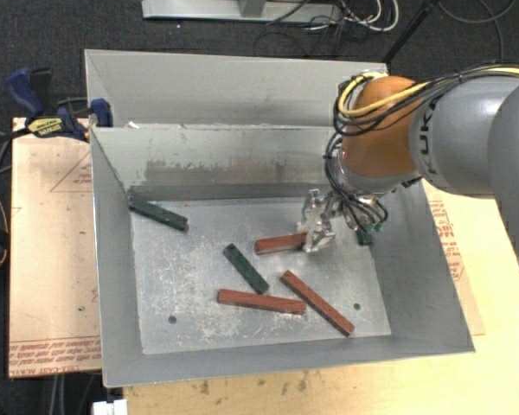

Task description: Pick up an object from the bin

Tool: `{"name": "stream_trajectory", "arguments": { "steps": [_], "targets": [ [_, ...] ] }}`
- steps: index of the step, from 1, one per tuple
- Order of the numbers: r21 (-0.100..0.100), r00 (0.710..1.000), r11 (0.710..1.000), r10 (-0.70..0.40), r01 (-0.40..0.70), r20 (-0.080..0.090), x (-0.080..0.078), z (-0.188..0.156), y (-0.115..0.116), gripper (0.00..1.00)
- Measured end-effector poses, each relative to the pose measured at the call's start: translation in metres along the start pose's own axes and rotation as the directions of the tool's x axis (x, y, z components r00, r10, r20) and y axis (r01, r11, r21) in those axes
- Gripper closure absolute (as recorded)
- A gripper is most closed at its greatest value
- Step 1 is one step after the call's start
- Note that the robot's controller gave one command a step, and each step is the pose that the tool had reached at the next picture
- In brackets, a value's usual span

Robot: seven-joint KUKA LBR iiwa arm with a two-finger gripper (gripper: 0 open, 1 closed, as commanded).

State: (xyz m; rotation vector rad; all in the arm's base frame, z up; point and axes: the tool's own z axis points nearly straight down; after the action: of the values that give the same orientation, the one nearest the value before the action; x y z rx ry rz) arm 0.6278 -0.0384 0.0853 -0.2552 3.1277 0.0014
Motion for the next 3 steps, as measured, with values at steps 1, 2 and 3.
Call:
{"name": "stream_trajectory", "arguments": {
  "steps": [1, 2, 3],
  "targets": [
    [-0.002, 1.000, 1.000, 0.000, 0.000, -0.008, 0.002, -0.014, 0.001, 1.00],
    [-0.002, 1.000, 1.000, 0.000, 0.000, -0.008, 0.002, -0.036, 0.001, 1.00],
    [0.000, 1.000, 1.000, 0.000, 0.000, -0.003, 0.000, -0.059, 0.001, 1.00]
  ]
}}
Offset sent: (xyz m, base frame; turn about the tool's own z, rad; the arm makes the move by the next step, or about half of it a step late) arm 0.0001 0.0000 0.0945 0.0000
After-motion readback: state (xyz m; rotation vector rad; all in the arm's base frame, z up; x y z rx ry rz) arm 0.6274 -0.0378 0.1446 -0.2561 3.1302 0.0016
